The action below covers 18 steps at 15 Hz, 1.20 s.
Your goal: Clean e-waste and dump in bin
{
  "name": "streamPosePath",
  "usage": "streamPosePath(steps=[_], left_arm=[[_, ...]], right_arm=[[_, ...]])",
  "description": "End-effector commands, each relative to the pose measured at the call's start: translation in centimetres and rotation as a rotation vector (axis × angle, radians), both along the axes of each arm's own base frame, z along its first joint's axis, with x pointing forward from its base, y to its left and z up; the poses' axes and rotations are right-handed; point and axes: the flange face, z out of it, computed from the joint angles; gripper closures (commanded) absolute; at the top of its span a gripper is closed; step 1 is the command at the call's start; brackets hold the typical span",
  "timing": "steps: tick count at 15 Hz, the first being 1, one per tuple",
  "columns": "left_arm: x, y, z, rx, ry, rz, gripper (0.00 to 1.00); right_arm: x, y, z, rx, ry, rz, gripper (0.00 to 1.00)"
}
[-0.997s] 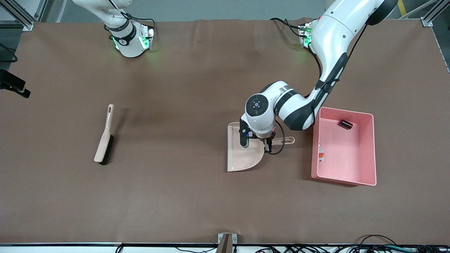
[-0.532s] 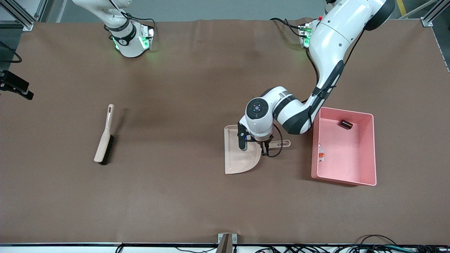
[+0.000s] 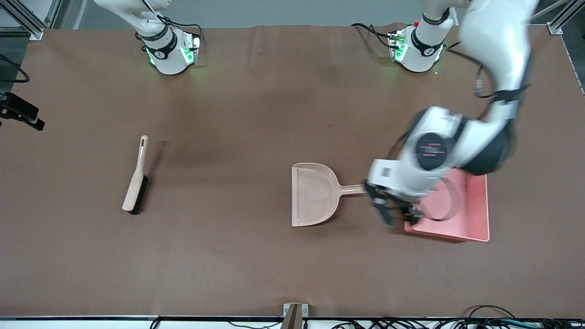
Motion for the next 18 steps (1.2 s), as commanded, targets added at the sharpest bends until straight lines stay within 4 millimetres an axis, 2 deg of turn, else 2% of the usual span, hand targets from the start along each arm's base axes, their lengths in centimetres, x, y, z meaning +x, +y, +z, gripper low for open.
streamPosePath(steps=[1,2,3,4,7,8,10,11,13,14,18], left_arm=[[0.4,9.1,4.4,-0.032,-0.034,0.191,0.00],[0.1,11.6,5.9,-0.052,-0.031,0.298,0.00],[-0.9,12.6,7.1,-0.097,0.016,0.421,0.00],[-2.1,12.8,9.5,-0.142,0.036,0.546,0.00],[-5.4,12.5,17.3,-0.171,-0.061,0.698,0.00],[-5.8,12.6,18.1,-0.199,-0.060,0.778,0.00],[-6.0,12.5,18.4,-0.265,-0.021,0.914,0.00],[-6.0,12.9,18.5,-0.283,-0.012,0.928,0.00],[-6.5,14.8,19.9,-0.291,-0.038,0.957,0.00],[-6.7,14.6,20.2,-0.296,-0.037,0.963,0.00],[-7.5,14.1,18.2,-0.221,0.058,0.992,0.00]], right_arm=[[-0.1,0.3,0.1,-0.010,0.000,-0.008,0.00],[-0.2,0.3,0.2,-0.010,-0.002,-0.008,0.00],[-0.1,0.3,0.0,-0.010,0.001,-0.008,0.00],[-0.1,0.3,0.0,-0.012,0.000,-0.008,0.00],[0.0,0.6,0.0,-0.016,0.000,-0.001,0.00],[0.0,0.7,0.0,-0.016,-0.001,-0.003,0.00],[0.0,0.7,0.0,-0.016,0.000,-0.003,0.00],[-0.1,0.7,0.1,-0.016,-0.001,-0.003,0.00],[-0.1,0.7,-0.1,-0.016,0.003,-0.003,0.00],[-0.1,0.7,-0.1,-0.016,0.003,-0.003,0.00],[-0.1,0.7,-0.1,-0.016,0.005,-0.003,0.00]])
